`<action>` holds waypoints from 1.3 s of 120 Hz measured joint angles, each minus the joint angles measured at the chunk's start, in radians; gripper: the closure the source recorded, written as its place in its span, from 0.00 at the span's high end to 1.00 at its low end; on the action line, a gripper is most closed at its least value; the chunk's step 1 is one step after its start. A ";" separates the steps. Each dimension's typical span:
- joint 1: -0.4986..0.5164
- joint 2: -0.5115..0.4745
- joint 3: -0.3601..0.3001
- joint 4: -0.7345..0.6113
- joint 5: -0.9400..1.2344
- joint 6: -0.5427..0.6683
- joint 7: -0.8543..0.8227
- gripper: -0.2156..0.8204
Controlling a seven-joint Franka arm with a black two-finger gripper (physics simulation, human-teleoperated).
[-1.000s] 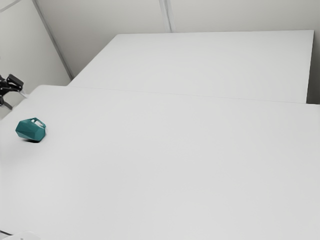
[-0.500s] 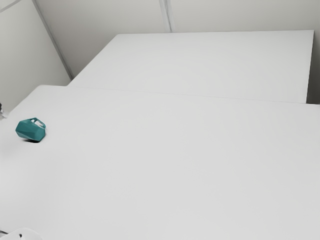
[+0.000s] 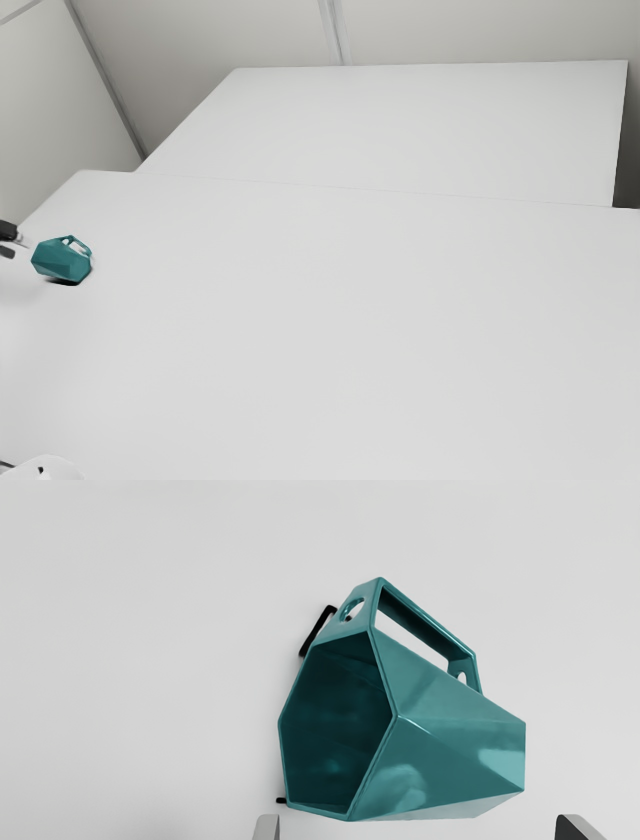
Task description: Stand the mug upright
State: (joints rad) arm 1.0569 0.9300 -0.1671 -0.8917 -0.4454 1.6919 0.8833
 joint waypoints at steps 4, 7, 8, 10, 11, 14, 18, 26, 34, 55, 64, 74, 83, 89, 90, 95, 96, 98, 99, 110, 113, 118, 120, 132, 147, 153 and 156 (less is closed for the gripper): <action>0.000 0.006 -0.002 0.000 -0.014 0.012 0.012 0.79; 0.000 0.012 -0.003 0.000 -0.026 0.020 0.020 0.79; 0.000 0.014 -0.003 0.000 -0.030 0.023 0.022 0.79; 0.000 0.017 -0.003 0.000 -0.037 0.027 0.028 0.79; 0.000 0.018 -0.003 0.000 -0.041 0.029 0.030 0.79; 0.001 0.022 -0.004 0.000 -0.049 0.034 0.038 0.79; 0.004 0.025 -0.004 -0.001 -0.058 0.038 0.047 0.79; 0.007 0.027 -0.004 -0.001 -0.076 0.040 0.065 0.79; 0.007 0.031 -0.004 -0.001 -0.093 0.042 0.081 0.79; 0.008 0.047 -0.009 -0.001 -0.130 0.048 0.114 0.79; 0.008 0.050 -0.013 -0.001 -0.141 0.051 0.126 0.79; 0.008 0.058 -0.027 -0.003 -0.153 0.057 0.137 0.79; 0.008 0.064 -0.031 -0.006 -0.167 0.061 0.146 0.79; 0.008 0.067 -0.032 -0.008 -0.176 0.062 0.152 0.79; 0.008 0.068 -0.032 -0.009 -0.178 0.063 0.153 0.79; 0.008 0.072 -0.032 -0.011 -0.185 0.064 0.157 0.79; 0.008 0.073 -0.032 -0.012 -0.186 0.064 0.158 0.79; 0.008 0.074 -0.032 -0.013 -0.188 0.065 0.159 0.79; 0.008 0.075 -0.032 -0.013 -0.190 0.065 0.160 0.79; 0.007 0.085 -0.033 -0.016 -0.202 0.068 0.168 0.79; 0.007 0.087 -0.033 -0.016 -0.205 0.070 0.170 0.79; 0.006 0.088 -0.035 -0.019 -0.210 0.073 0.172 0.79; 0.005 0.089 -0.036 -0.022 -0.212 0.074 0.173 0.79; -0.001 0.089 -0.037 -0.033 -0.221 0.080 0.180 0.79; -0.006 0.088 -0.038 -0.038 -0.227 0.086 0.186 0.79; -0.008 0.088 -0.040 -0.039 -0.228 0.087 0.188 0.78; -0.008 0.087 -0.042 -0.040 -0.228 0.088 0.189 0.76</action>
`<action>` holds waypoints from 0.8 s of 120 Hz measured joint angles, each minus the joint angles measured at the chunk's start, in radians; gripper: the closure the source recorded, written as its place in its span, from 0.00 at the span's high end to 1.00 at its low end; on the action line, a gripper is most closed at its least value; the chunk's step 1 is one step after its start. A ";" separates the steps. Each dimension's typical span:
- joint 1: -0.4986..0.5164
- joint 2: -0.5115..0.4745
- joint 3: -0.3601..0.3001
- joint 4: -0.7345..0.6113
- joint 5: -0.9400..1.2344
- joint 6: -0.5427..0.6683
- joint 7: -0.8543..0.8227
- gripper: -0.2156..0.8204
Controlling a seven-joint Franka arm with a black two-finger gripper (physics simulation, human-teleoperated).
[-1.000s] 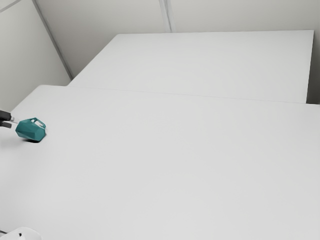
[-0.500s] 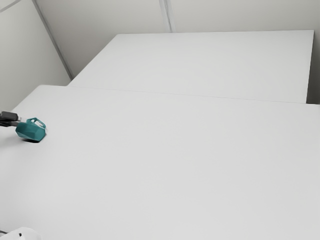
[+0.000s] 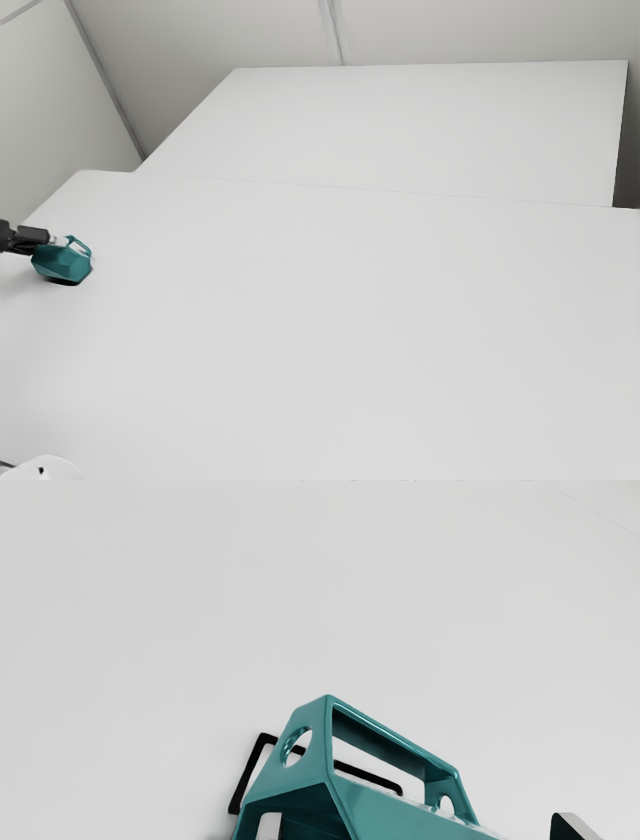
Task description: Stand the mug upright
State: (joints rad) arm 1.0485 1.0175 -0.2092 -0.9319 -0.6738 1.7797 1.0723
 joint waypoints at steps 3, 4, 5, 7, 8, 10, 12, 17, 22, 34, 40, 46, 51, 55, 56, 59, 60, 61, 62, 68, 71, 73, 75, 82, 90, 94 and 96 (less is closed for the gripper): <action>0.000 0.000 -0.002 -0.003 0.000 0.000 0.001 0.72; 0.000 0.000 -0.003 -0.003 0.000 0.001 0.001 0.71; 0.000 0.000 -0.003 -0.005 -0.001 0.001 0.001 0.70; -0.001 0.000 -0.004 -0.007 -0.001 0.001 0.002 0.67; -0.001 0.000 -0.004 -0.008 -0.001 0.001 0.002 0.65; -0.001 -0.001 -0.004 -0.009 -0.001 0.001 0.003 0.62; -0.001 -0.001 -0.005 -0.011 -0.001 0.002 0.003 0.59; -0.001 -0.001 -0.005 -0.013 -0.002 0.002 0.004 0.51; -0.001 -0.001 -0.005 -0.014 -0.003 0.004 0.004 0.46; -0.011 -0.008 -0.005 -0.018 -0.009 0.006 0.004 0.37; -0.019 -0.015 -0.006 -0.032 -0.010 0.009 0.003 0.32; -0.026 -0.020 -0.006 -0.042 -0.011 0.011 0.001 0.33; -0.035 -0.028 -0.006 -0.046 -0.010 0.012 0.000 0.30; -0.043 -0.036 -0.006 -0.050 -0.008 0.014 -0.002 0.29; -0.046 -0.038 -0.006 -0.051 -0.007 0.015 -0.003 0.28; -0.052 -0.043 -0.005 -0.054 -0.004 0.017 -0.005 0.25; -0.053 -0.045 -0.005 -0.055 -0.003 0.017 -0.005 0.24; -0.055 -0.046 -0.005 -0.057 -0.002 0.018 -0.006 0.23; -0.057 -0.047 -0.004 -0.059 -0.001 0.019 -0.006 0.22; -0.069 -0.061 -0.002 -0.070 0.005 0.022 -0.010 0.19; -0.074 -0.070 -0.001 -0.079 0.007 0.023 -0.012 0.18; -0.078 -0.076 0.000 -0.085 0.008 0.024 -0.013 0.17; -0.082 -0.080 0.000 -0.089 0.010 0.025 -0.014 0.16; -0.090 -0.099 0.002 -0.105 0.021 0.026 -0.019 0.13; -0.096 -0.126 0.002 -0.130 0.037 0.029 -0.028 0.10; -0.101 -0.137 0.003 -0.139 0.042 0.030 -0.033 0.06; -0.104 -0.143 0.003 -0.145 0.044 0.030 -0.035 0.04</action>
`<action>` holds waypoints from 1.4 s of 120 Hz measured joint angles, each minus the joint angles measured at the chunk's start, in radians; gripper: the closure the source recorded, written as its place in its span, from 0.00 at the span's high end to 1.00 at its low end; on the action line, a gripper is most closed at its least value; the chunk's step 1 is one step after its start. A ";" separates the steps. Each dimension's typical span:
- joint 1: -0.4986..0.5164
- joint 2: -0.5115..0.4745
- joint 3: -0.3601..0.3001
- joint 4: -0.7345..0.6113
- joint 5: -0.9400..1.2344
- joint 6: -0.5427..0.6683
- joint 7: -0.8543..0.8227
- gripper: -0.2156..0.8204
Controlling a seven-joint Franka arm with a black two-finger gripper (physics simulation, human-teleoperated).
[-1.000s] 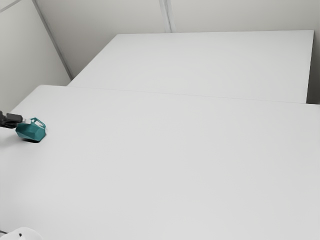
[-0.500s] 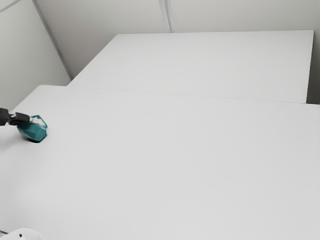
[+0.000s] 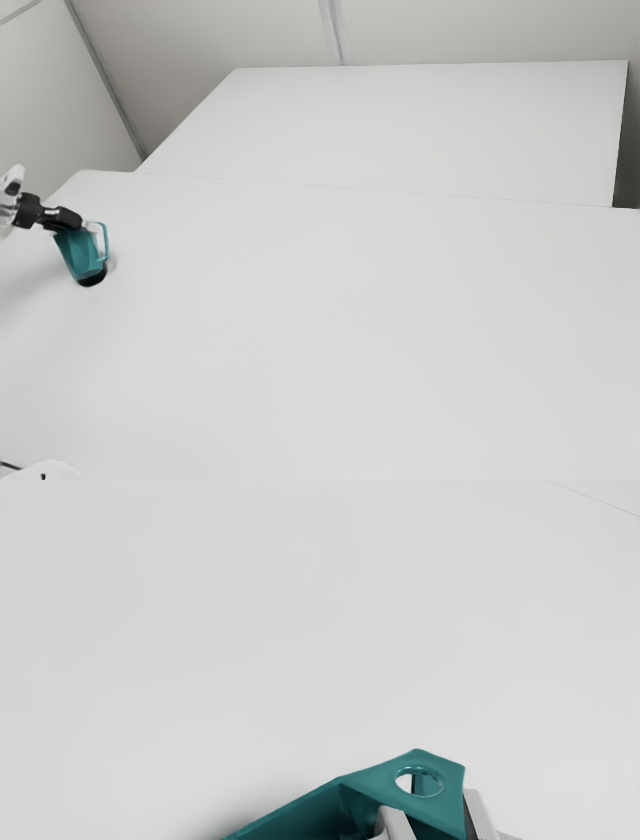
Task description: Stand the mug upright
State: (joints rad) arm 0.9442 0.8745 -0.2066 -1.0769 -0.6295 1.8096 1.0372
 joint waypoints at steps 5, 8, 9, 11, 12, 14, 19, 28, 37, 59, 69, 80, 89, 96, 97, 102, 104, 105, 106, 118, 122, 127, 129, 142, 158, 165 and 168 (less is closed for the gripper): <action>-0.011 -0.024 0.000 -0.028 0.003 0.001 -0.007 0.02; -0.018 -0.045 0.001 -0.052 0.004 0.002 -0.012 0.03; -0.020 -0.054 0.001 -0.062 0.005 0.003 -0.014 0.03; -0.023 -0.067 0.001 -0.078 0.007 0.004 -0.018 0.03; -0.024 -0.074 0.001 -0.086 0.007 0.004 -0.020 0.03; -0.028 -0.088 0.001 -0.102 0.009 0.005 -0.025 0.03; -0.036 -0.116 0.000 -0.133 0.012 0.007 -0.036 0.03; -0.059 -0.146 0.000 -0.162 0.014 0.008 -0.059 0.03; -0.072 -0.179 0.000 -0.204 0.021 0.007 -0.086 0.03; -0.116 -0.293 -0.001 -0.295 0.117 0.005 -0.175 0.04; -0.162 -0.368 -0.001 -0.342 0.186 0.005 -0.227 0.04; -0.227 -0.441 -0.001 -0.399 0.254 0.021 -0.291 0.04; -0.279 -0.489 -0.002 -0.435 0.310 0.039 -0.348 0.04; -0.329 -0.527 -0.002 -0.471 0.368 0.059 -0.399 0.04; -0.337 -0.534 -0.002 -0.479 0.377 0.063 -0.406 0.04; -0.374 -0.567 -0.002 -0.517 0.426 0.085 -0.445 0.04; -0.387 -0.582 -0.002 -0.535 0.447 0.095 -0.461 0.04; -0.394 -0.591 -0.002 -0.545 0.458 0.101 -0.470 0.04; -0.402 -0.599 -0.002 -0.554 0.469 0.106 -0.478 0.04; -0.485 -0.672 -0.002 -0.649 0.597 0.172 -0.581 0.04; -0.511 -0.694 -0.002 -0.686 0.640 0.198 -0.616 0.04; -0.538 -0.717 -0.003 -0.726 0.691 0.231 -0.660 0.03; -0.549 -0.725 -0.003 -0.740 0.711 0.243 -0.678 0.03; -0.604 -0.765 -0.003 -0.801 0.818 0.304 -0.794 0.03; -0.650 -0.808 -0.004 -0.865 0.896 0.346 -0.931 0.03; -0.668 -0.823 -0.007 -0.888 0.915 0.357 -0.988 0.03; -0.676 -0.828 -0.007 -0.898 0.921 0.361 -1.012 0.03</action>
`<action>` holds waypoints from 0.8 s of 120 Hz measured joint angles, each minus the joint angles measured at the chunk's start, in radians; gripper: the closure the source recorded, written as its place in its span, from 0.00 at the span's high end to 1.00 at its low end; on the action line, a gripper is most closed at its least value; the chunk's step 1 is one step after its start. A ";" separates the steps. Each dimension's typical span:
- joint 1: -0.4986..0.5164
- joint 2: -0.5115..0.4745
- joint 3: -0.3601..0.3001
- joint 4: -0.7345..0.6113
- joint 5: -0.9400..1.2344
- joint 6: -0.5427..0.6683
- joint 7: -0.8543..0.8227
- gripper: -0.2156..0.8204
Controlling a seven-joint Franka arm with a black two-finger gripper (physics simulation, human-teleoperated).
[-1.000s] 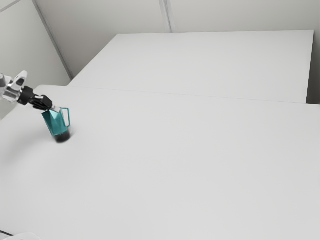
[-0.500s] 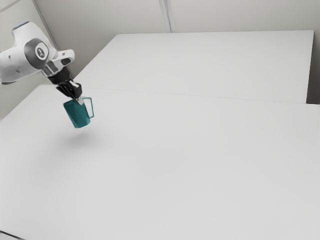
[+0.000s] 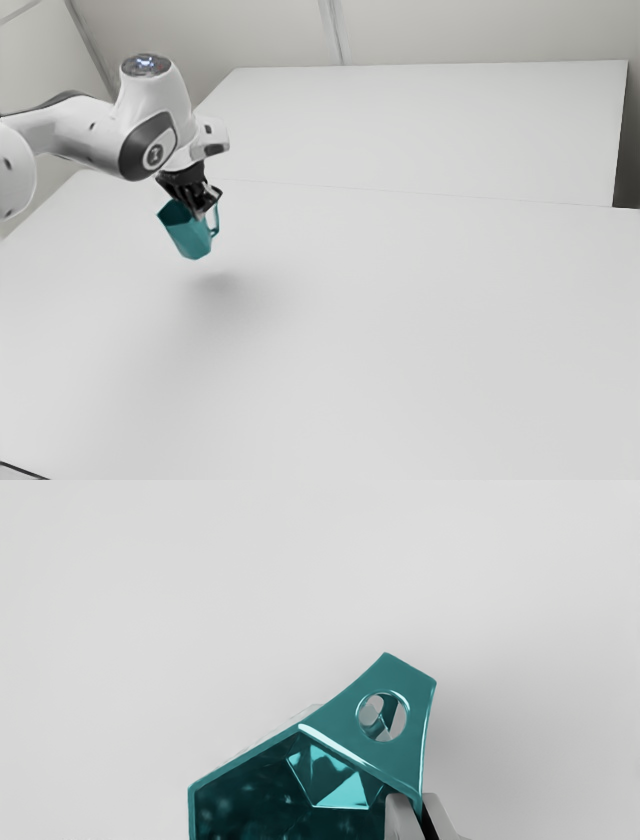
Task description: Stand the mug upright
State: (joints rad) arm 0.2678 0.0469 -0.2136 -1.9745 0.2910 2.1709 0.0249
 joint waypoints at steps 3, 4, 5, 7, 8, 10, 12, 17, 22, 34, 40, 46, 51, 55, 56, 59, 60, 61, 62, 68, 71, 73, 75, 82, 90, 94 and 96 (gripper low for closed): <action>-0.008 -0.003 0.000 -0.009 0.005 0.003 -0.024 0.03; -0.010 -0.004 0.000 -0.012 0.006 0.005 -0.031 0.03; -0.013 -0.005 -0.001 -0.016 0.007 0.006 -0.039 0.03; -0.017 -0.006 -0.001 -0.023 0.009 0.007 -0.054 0.03; -0.019 -0.008 -0.001 -0.027 0.010 0.008 -0.062 0.03; -0.023 -0.011 -0.001 -0.036 0.012 0.010 -0.077 0.03; -0.027 -0.015 -0.001 -0.045 0.013 0.012 -0.093 0.03; -0.036 -0.026 -0.001 -0.068 0.016 0.015 -0.130 0.03; -0.044 -0.033 -0.001 -0.087 0.017 0.017 -0.166 0.03; -0.064 -0.037 0.000 -0.129 0.017 0.022 -0.245 0.03; -0.074 -0.032 0.000 -0.143 0.016 0.023 -0.282 0.03; -0.082 -0.020 -0.001 -0.150 0.015 0.025 -0.317 0.03; -0.085 -0.008 -0.001 -0.152 0.014 0.026 -0.344 0.03; -0.083 0.000 -0.001 -0.153 0.014 0.027 -0.365 0.03; -0.082 0.002 -0.001 -0.153 0.014 0.027 -0.370 0.03; -0.077 0.007 -0.002 -0.153 0.014 0.028 -0.386 0.03; -0.075 0.009 -0.001 -0.153 0.014 0.028 -0.391 0.03; -0.072 0.011 -0.002 -0.153 0.014 0.028 -0.396 0.03; -0.070 0.012 -0.002 -0.153 0.014 0.028 -0.401 0.03; -0.053 0.019 -0.001 -0.154 0.014 0.029 -0.429 0.03; -0.045 0.022 -0.002 -0.154 0.014 0.029 -0.443 0.03; -0.041 0.024 -0.002 -0.154 0.014 0.029 -0.451 0.03; -0.037 0.025 -0.002 -0.154 0.014 0.029 -0.460 0.03; -0.030 0.029 -0.002 -0.154 0.013 0.029 -0.487 0.04; -0.031 0.023 -0.009 -0.153 0.011 0.024 -0.513 0.18; -0.035 0.019 -0.015 -0.153 0.011 0.021 -0.526 0.25; -0.039 0.017 -0.017 -0.152 0.010 0.020 -0.532 0.28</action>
State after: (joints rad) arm 0.2284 0.0643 -0.2309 -2.1270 0.3014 2.1908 -0.5067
